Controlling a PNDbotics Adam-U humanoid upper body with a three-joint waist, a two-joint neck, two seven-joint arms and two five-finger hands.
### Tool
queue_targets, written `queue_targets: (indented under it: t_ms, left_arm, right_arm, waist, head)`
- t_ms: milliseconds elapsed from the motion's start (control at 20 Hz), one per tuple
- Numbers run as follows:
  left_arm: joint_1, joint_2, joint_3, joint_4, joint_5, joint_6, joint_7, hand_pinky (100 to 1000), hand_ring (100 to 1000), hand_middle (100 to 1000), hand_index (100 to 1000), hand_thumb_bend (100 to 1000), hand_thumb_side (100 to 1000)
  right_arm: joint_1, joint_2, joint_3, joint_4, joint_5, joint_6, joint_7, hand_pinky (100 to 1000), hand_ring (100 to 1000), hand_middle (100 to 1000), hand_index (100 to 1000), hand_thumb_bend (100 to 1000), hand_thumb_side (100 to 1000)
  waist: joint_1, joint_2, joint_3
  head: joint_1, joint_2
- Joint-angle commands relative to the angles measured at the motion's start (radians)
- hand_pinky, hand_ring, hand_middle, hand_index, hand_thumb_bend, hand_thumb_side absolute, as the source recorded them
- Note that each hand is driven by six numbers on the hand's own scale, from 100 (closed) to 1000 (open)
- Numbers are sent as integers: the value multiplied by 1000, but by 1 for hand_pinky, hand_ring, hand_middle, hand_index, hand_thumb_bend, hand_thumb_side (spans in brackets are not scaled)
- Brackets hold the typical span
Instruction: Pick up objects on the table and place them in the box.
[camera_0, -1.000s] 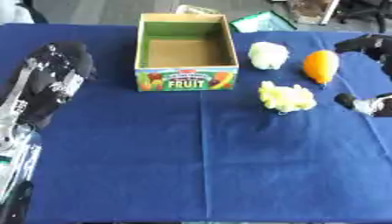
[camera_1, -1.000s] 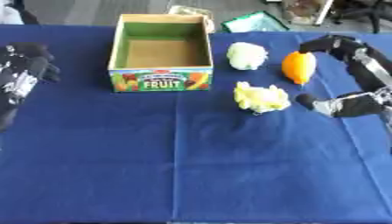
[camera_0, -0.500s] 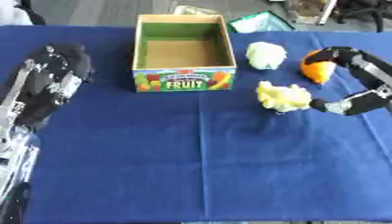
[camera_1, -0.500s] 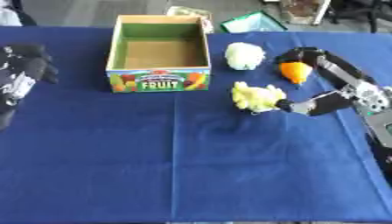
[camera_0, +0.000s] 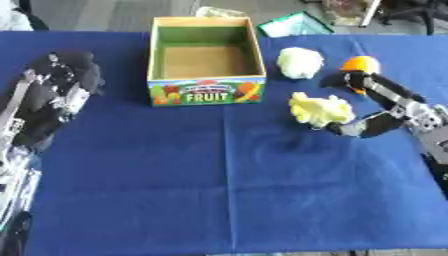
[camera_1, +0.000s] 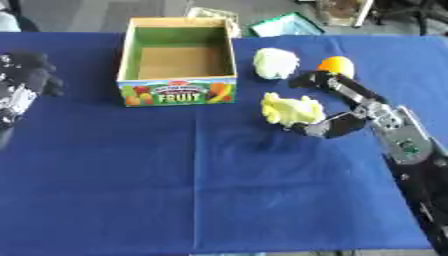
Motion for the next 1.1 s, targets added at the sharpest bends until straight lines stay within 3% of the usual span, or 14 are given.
queue_targets:
  t_ms: [50, 650, 1100]
  left_arm:
    - [-9, 9, 0, -15, 5, -2, -4, 574, 598, 594, 718, 395, 366]
    - [-9, 8, 0, -16, 7, -2, -4, 574, 599, 594, 718, 394, 367]
    - [-9, 9, 0, -16, 7, -2, -4, 574, 600, 595, 718, 392, 367]
  right_arm:
    - [-35, 11, -7, 36, 91, -201, 146, 884, 868, 789, 883, 504, 314]
    - [-61, 33, -34, 105, 359, -207, -22, 880, 873, 810, 898, 484, 305]
    - [-58, 19, -70, 138, 462, -174, -219, 870, 857, 780, 891, 466, 263]
  waist:
    - [4, -13, 2]
    - [7, -11, 2]
    - [7, -11, 1]
  head:
    - [-6, -10]
    - [-8, -11]
    - [-8, -13]
